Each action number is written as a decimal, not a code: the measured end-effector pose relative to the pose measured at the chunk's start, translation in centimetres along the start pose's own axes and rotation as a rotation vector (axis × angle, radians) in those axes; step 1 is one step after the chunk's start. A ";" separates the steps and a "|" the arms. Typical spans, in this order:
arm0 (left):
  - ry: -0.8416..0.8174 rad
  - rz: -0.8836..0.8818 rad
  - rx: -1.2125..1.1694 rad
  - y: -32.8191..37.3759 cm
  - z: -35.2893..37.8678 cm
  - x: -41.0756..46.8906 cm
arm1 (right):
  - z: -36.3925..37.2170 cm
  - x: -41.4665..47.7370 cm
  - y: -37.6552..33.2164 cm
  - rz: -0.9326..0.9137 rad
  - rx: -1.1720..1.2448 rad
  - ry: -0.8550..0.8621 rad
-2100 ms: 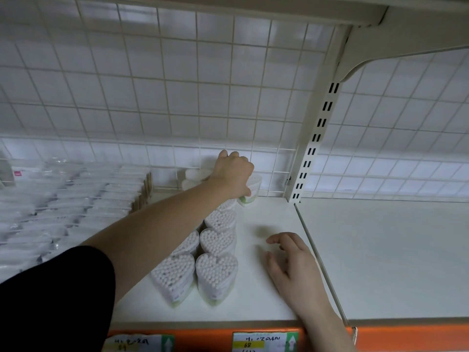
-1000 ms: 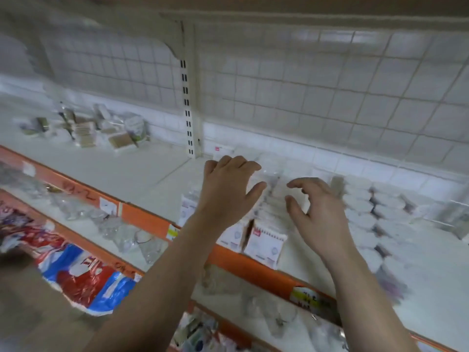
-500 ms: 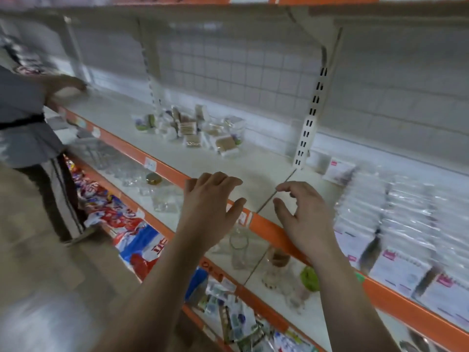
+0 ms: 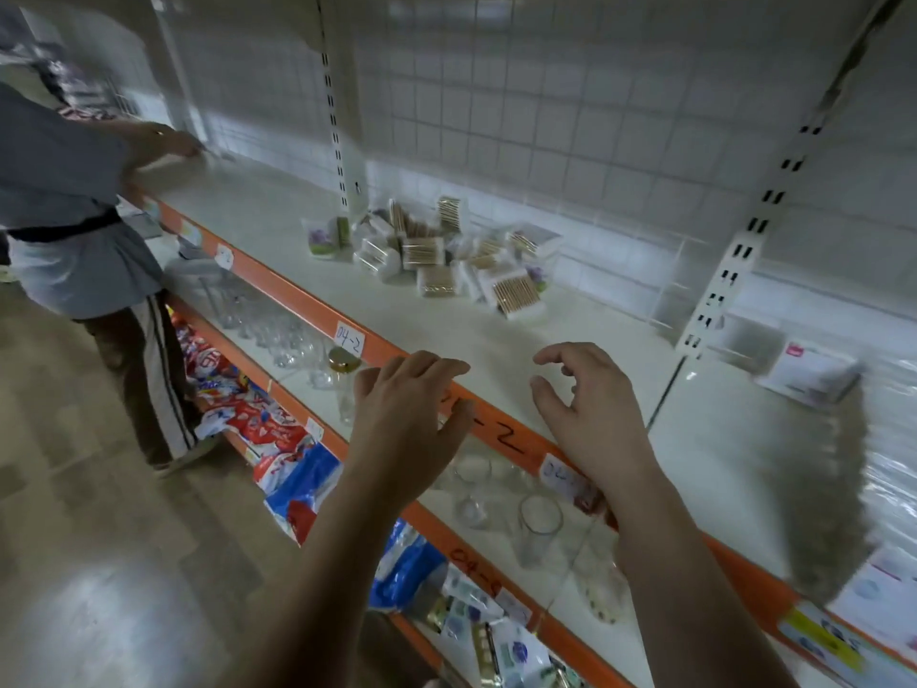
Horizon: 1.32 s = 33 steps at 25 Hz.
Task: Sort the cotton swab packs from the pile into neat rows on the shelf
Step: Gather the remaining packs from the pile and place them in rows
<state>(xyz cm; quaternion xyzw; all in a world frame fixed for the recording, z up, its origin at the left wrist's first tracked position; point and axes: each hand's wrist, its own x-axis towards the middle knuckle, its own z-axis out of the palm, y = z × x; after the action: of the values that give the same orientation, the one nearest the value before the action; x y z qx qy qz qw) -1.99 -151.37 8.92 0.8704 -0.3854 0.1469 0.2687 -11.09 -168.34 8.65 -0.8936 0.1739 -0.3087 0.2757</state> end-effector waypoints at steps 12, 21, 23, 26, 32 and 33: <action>-0.037 0.051 -0.043 -7.3 4.4 13.7 | 6.2 14.3 2.8 0.168 -0.147 -0.017; -0.063 0.081 -0.126 -10.0 7.7 19.0 | 9.5 18.5 4.6 0.351 -0.334 -0.081; -0.092 0.106 -0.164 -10.8 8.4 20.2 | 10.4 19.2 4.5 0.395 -0.357 -0.076; -0.150 0.151 -0.186 -11.9 9.1 22.1 | 11.3 19.9 4.3 0.472 -0.368 -0.049; -0.230 0.251 -0.221 -12.9 9.8 26.2 | 12.6 20.8 3.8 0.613 -0.391 -0.012; -0.241 0.274 -0.233 -13.0 10.0 26.8 | 12.7 20.9 3.9 0.623 -0.381 0.002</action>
<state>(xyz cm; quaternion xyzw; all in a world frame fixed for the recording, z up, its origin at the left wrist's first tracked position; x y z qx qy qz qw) 25.92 -165.75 8.58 0.7842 -0.5437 0.0313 0.2973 12.26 -176.54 7.51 -0.8328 0.4924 -0.1729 0.1847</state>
